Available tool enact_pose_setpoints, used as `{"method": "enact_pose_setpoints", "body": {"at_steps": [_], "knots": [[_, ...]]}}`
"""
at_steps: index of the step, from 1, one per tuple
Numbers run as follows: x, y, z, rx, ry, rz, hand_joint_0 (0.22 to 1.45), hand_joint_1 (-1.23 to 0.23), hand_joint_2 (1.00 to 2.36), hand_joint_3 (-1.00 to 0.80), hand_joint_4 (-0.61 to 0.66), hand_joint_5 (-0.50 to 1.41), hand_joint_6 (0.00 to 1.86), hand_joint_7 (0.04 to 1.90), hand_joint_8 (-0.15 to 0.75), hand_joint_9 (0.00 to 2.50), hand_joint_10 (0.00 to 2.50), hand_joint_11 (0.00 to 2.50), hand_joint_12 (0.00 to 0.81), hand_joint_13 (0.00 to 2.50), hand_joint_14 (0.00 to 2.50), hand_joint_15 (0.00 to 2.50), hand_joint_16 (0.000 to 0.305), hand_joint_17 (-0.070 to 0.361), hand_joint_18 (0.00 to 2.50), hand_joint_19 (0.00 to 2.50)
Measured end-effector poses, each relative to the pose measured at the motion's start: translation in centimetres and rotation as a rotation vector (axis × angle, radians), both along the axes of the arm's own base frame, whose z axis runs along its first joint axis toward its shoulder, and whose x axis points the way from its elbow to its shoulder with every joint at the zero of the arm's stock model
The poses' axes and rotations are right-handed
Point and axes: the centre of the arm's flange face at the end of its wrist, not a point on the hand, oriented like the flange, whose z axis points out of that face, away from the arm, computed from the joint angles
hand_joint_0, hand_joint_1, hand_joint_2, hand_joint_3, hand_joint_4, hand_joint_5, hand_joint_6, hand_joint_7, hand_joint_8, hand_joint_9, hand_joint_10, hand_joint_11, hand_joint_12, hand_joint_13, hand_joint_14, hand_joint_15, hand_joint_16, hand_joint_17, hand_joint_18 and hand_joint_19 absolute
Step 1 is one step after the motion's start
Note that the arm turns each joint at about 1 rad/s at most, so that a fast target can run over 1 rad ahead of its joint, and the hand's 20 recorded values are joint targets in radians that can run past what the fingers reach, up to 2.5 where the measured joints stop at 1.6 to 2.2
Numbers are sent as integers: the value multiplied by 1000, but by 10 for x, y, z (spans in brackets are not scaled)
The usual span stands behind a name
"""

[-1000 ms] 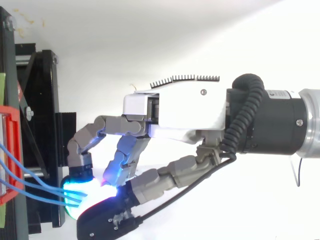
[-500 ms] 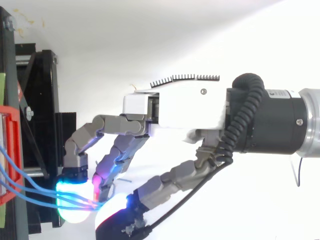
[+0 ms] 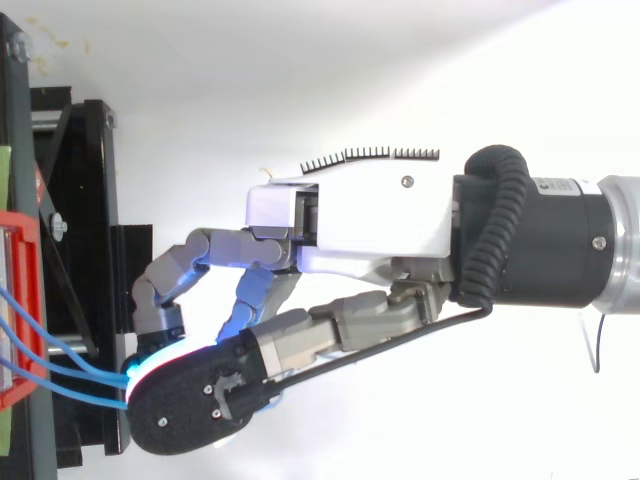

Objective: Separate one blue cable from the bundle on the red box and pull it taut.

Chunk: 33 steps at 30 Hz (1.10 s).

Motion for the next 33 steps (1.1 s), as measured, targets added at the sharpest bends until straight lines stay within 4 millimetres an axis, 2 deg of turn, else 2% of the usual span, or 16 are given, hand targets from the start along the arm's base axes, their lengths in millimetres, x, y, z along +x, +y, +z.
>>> {"method": "enact_pose_setpoints", "body": {"at_steps": [12, 18, 20, 21, 22, 23, 24, 25, 28, 33], "knots": [[0, 0, 0, 0, 1, 0, 643, -861, 1013, -337, 138, -97, 843, 1180, 354, 1118, 13, 442, 365, 1029, 12, 371, 44, 99, 907, 481], [0, 0, 0, 0, 1, 0, 748, -982, 1010, -387, -46, -130, 893, 1136, 317, 999, 13, 438, 351, 965, 12, 348, 43, 96, 862, 416], [0, 0, 0, 0, 2, 0, 766, -975, 1003, -461, -48, -137, 898, 1107, 315, 980, 14, 432, 347, 943, 14, 350, 42, 95, 845, 412], [0, 0, 0, 0, 2, 0, 739, -973, 1000, -500, -12, -139, 899, 1071, 313, 980, 12, 434, 345, 943, 12, 352, 42, 95, 845, 418], [0, 0, 0, 0, 2, 0, 689, -954, 1000, -500, 87, -136, 889, 1067, 313, 978, 12, 433, 346, 944, 12, 359, 42, 96, 839, 436], [0, 0, 0, 0, 2, 0, 632, -902, 1000, -500, 102, -133, 885, 1069, 314, 986, 14, 431, 347, 947, 13, 363, 43, 96, 836, 452], [0, 0, 0, 0, 1, 0, 538, -771, 1000, -500, 132, -121, 874, 1099, 348, 1040, 12, 424, 381, 985, 13, 377, 47, 105, 868, 482], [0, 0, 0, 0, 1, 0, 521, -677, 1000, -500, 138, -110, 864, 1119, 365, 1090, 12, 413, 390, 1006, 11, 368, 48, 109, 895, 494], [0, 0, 0, 0, 1, -1, 553, -443, 1000, -500, 120, -88, 848, 1151, 367, 1179, 14, 406, 389, 1063, 12, 382, 49, 110, 927, 530], [0, 1, 0, 0, 1, -1, 580, -390, 1002, -471, 120, -86, 841, 1150, 365, 1198, 12, 412, 382, 1067, 13, 390, 49, 110, 921, 546]]}}
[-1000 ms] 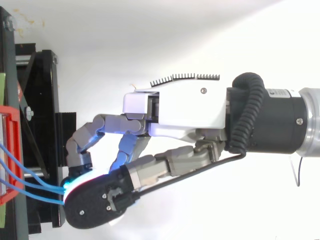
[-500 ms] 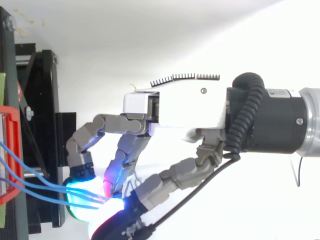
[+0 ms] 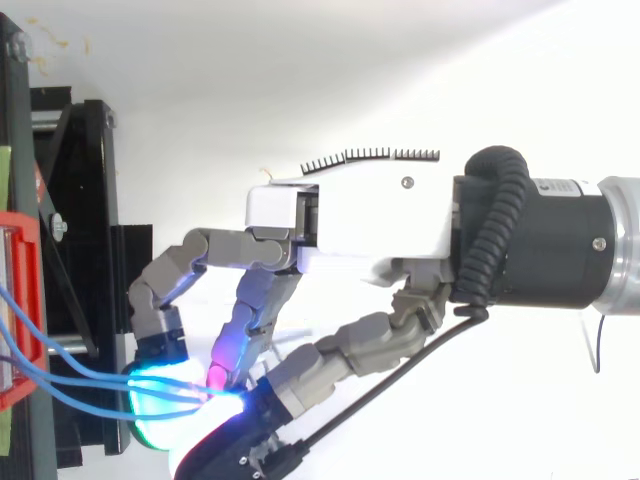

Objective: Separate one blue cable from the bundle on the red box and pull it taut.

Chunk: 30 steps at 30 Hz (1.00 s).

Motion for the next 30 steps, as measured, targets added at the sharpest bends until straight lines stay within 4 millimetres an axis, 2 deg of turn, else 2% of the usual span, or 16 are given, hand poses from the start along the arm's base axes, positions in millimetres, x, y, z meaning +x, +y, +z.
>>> {"method": "enact_pose_setpoints", "body": {"at_steps": [5, 6, 10, 15, 18, 19, 21, 26, 30], "knots": [[0, 0, 0, 0, 0, 2, 577, -432, 1005, -432, 118, -93, 831, 1162, 364, 1190, 14, 414, 390, 1069, 14, 405, 49, 111, 921, 556], [0, 0, 0, 0, 0, 2, 542, -429, 1002, -455, 114, -95, 829, 1157, 369, 1188, 12, 413, 400, 1074, 12, 398, 51, 116, 923, 549], [0, 1, 0, 0, 0, 2, 469, -373, 1000, -500, 125, -94, 828, 1130, 397, 1197, 12, 405, 427, 1094, 13, 381, 58, 130, 972, 521], [0, 1, 0, 0, 1, 2, 485, -319, 1000, -500, 117, -95, 826, 1107, 392, 1189, 11, 401, 421, 1082, 11, 387, 56, 126, 954, 529], [0, 1, 0, 0, 1, 2, 535, -397, 1000, -500, 116, -98, 826, 1092, 378, 1177, 12, 398, 403, 1063, 12, 392, 53, 118, 918, 547], [0, 0, 0, 0, 2, 2, 572, -483, 1004, -440, 122, -98, 824, 1084, 367, 1177, 12, 414, 396, 1057, 12, 400, 50, 114, 905, 559], [0, 1, 0, 0, 1, 2, 588, -522, 1008, -389, 123, -96, 814, 1095, 366, 1175, 13, 421, 396, 1053, 12, 399, 50, 112, 900, 552], [0, 0, 0, 0, 1, 2, 597, -622, 1012, -304, 133, -87, 790, 1067, 377, 1169, 12, 419, 406, 1055, 11, 387, 51, 114, 905, 528], [0, 0, 0, 0, 1, -1, 591, -710, 1012, -266, 130, -86, 750, 1118, 376, 1135, 12, 410, 414, 1025, 13, 380, 52, 117, 900, 501]]}}
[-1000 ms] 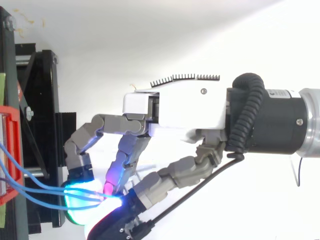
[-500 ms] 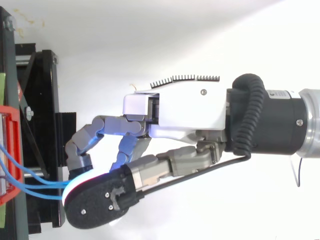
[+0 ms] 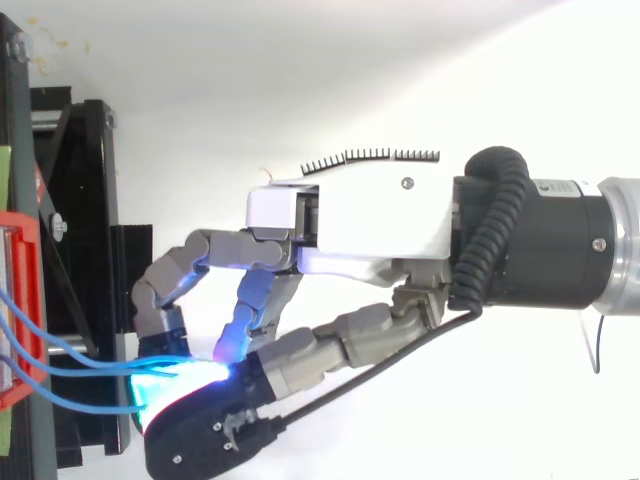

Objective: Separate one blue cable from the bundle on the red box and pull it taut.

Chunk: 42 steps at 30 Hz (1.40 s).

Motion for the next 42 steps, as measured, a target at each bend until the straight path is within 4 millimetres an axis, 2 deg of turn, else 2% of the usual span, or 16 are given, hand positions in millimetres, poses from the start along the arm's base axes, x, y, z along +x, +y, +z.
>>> {"method": "enact_pose_setpoints", "body": {"at_steps": [3, 5, 7, 10, 15, 17, 19, 28, 37, 42], "knots": [[0, 0, 0, 0, -1, -1, 588, -740, 1011, -271, 140, -100, 760, 1106, 370, 1102, 12, 411, 409, 999, 11, 379, 52, 118, 879, 503], [0, 0, 0, -2, 0, -2, 551, -702, 1008, -353, 133, -102, 763, 1102, 362, 1091, 12, 412, 405, 993, 11, 380, 52, 117, 872, 517], [0, -1, 0, -4, 0, -4, 530, -577, 1003, -446, 131, -99, 777, 1081, 372, 1125, 14, 415, 405, 1006, 12, 386, 50, 114, 861, 536], [0, -5, 0, -16, 3, -18, 559, -360, 1001, -475, 124, -86, 778, 1085, 367, 1164, 14, 404, 393, 1035, 13, 388, 50, 112, 880, 548], [-4, -14, -1, -79, 28, -92, 574, -310, 1001, -484, 148, -78, 772, 1082, 373, 1218, 12, 415, 390, 1078, 12, 401, 50, 111, 912, 550], [-5, -18, -1, -105, 37, -130, 584, -339, 1003, -456, 165, -77, 772, 1058, 374, 1224, 14, 412, 389, 1098, 12, 398, 49, 110, 918, 551], [-6, -20, -2, -124, 42, -158, 608, -508, 1009, -380, 172, -75, 742, 1109, 375, 1223, 13, 423, 391, 1093, 12, 393, 48, 108, 920, 535], [-7, -20, -2, -176, 54, -194, 599, -728, 1013, -273, 167, -77, 677, 1149, 362, 1127, 12, 419, 395, 1030, 14, 384, 49, 111, 899, 510], [-7, -20, -1, -183, 54, -192, 616, -868, 1012, -312, 149, -125, 736, 1047, 328, 984, 13, 443, 373, 922, 13, 382, 47, 107, 806, 487], [-7, -19, -1, -183, 54, -190, 647, -912, 1007, -407, 158, -135, 750, 1013, 316, 928, 15, 429, 364, 868, 14, 366, 47, 106, 760, 473]]}}
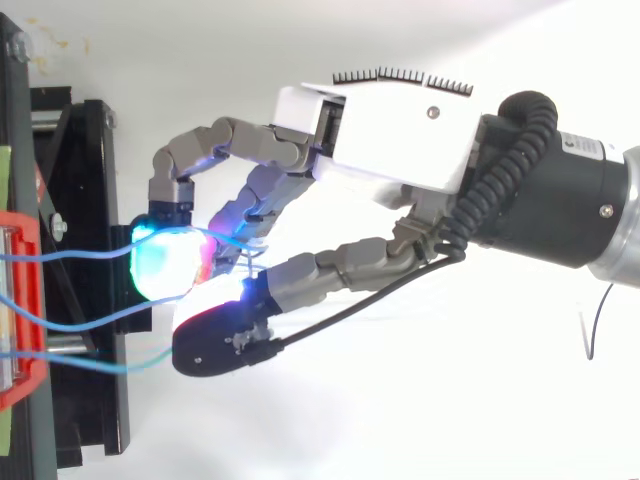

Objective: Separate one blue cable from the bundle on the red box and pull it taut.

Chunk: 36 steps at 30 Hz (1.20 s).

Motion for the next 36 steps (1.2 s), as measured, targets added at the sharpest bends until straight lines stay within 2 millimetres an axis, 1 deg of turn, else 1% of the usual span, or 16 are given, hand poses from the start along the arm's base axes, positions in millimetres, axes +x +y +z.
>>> {"method": "enact_pose_setpoints", "body": {"at_steps": [2, 4, 5, 6, 8, 9, 10, 12, 14, 15, 17, 22, 24, 28, 30, 36], "knots": [[0, 0, 0, 0, 0, 0, 607, -853, 1001, -480, 163, -132, 756, 1002, 320, 944, 12, 427, 364, 873, 13, 374, 47, 105, 756, 483], [0, 0, 0, 0, 2, 1, 558, -670, 1000, -500, 166, -113, 752, 1027, 344, 1021, 12, 420, 376, 929, 14, 381, 48, 107, 792, 511], [-1, 0, 0, 0, 4, 2, 555, -638, 1000, -500, 161, -109, 752, 1030, 350, 1048, 14, 422, 383, 942, 14, 375, 48, 108, 805, 509], [-1, 0, 0, -1, 6, 2, 557, -521, 1000, -500, 160, -98, 747, 1052, 354, 1087, 12, 409, 386, 980, 13, 382, 48, 108, 822, 516], [-2, 0, 1, -1, 10, 2, 578, -462, 1002, -473, 150, -93, 744, 1060, 356, 1129, 14, 420, 386, 994, 12, 381, 47, 107, 832, 529], [-2, 0, 1, -2, 11, 2, 592, -471, 1004, -448, 153, -93, 743, 1060, 355, 1130, 12, 420, 384, 994, 12, 379, 47, 106, 835, 530], [-2, 0, 1, -2, 13, 2, 609, -537, 1008, -399, 160, -94, 737, 1071, 355, 1123, 13, 411, 388, 999, 12, 388, 47, 106, 836, 521], [-4, -1, 3, -6, 19, 0, 610, -589, 1010, -366, 158, -101, 732, 1067, 355, 1098, 14, 419, 389, 990, 12, 386, 47, 106, 833, 521], [-5, -1, 4, -12, 26, -1, 605, -675, 1012, -326, 156, -126, 756, 1006, 345, 1017, 12, 411, 384, 967, 12, 386, 48, 108, 826, 521], [-5, -1, 4, -15, 31, -1, 607, -753, 1012, -294, 159, -148, 790, 983, 338, 977, 12, 425, 386, 952, 14, 386, 48, 109, 811, 513], [-6, -1, 4, -19, 36, -1, 618, -788, 1014, -266, 145, -160, 811, 987, 339, 964, 12, 438, 382, 927, 14, 379, 48, 109, 811, 504], [-7, -2, 5, -21, 40, -2, 665, -863, 1016, -241, 144, -183, 845, 894, 315, 823, 12, 436, 375, 849, 12, 367, 48, 109, 774, 464], [-7, -2, 6, -21, 39, -2, 664, -869, 1015, -245, 152, -186, 846, 893, 310, 812, 14, 432, 373, 830, 14, 369, 48, 108, 760, 473], [-7, -2, 8, -22, 40, -3, 577, -672, 1008, -386, 142, -142, 811, 989, 341, 935, 12, 421, 387, 872, 12, 378, 49, 110, 770, 526], [-7, -2, 8, -23, 41, -3, 576, -634, 1007, -399, 141, -132, 806, 1004, 342, 952, 14, 418, 389, 885, 11, 370, 49, 110, 774, 519], [-8, -3, 10, -35, 43, -14, 604, -708, 1012, -308, 121, -133, 813, 1042, 348, 961, 14, 434, 391, 890, 11, 367, 48, 107, 780, 502]]}}
